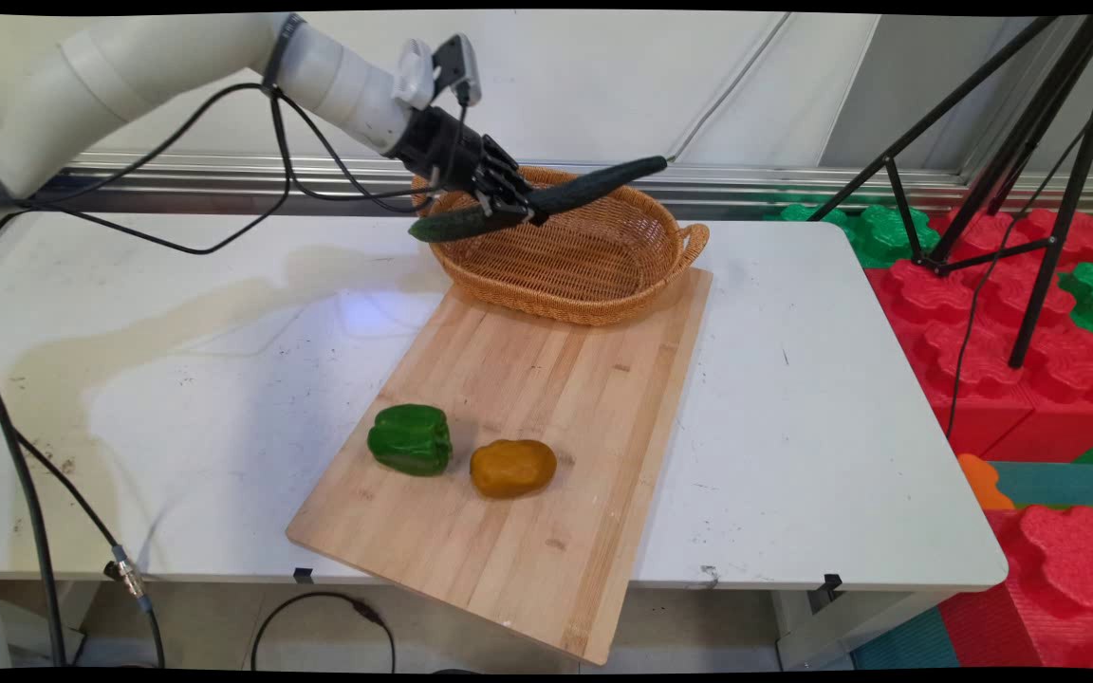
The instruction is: Place the picked object in the vegetable basket
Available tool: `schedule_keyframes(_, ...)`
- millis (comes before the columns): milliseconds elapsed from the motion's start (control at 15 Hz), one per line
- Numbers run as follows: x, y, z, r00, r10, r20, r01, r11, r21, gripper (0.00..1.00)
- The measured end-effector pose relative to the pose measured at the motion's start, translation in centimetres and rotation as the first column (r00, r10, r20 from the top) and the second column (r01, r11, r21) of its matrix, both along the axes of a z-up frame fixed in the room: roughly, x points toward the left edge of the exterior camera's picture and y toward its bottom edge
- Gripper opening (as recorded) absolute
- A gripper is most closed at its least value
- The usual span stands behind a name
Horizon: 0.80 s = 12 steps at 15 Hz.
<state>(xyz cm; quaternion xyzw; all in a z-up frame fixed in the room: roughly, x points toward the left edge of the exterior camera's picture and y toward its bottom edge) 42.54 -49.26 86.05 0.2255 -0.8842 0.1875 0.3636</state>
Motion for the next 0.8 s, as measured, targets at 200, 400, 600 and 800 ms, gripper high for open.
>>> schedule_keyframes(200, -0.8, -1.3, -1.5, 1.0, -0.002, 0.029, 0.002, 1.0, 0.009, 0.0)
schedule_keyframes(400, -1.2, -2.0, -2.4, 0.999, -0.002, 0.04, 0.002, 1.0, 0.016, 0.0)
schedule_keyframes(600, -1.5, -2.7, -3.0, 0.999, -0.004, 0.044, 0.003, 1.0, 0.018, 1.0)
schedule_keyframes(800, -1.6, -3.1, -2.8, 0.999, -0.012, 0.043, 0.011, 1.0, 0.008, 1.0)
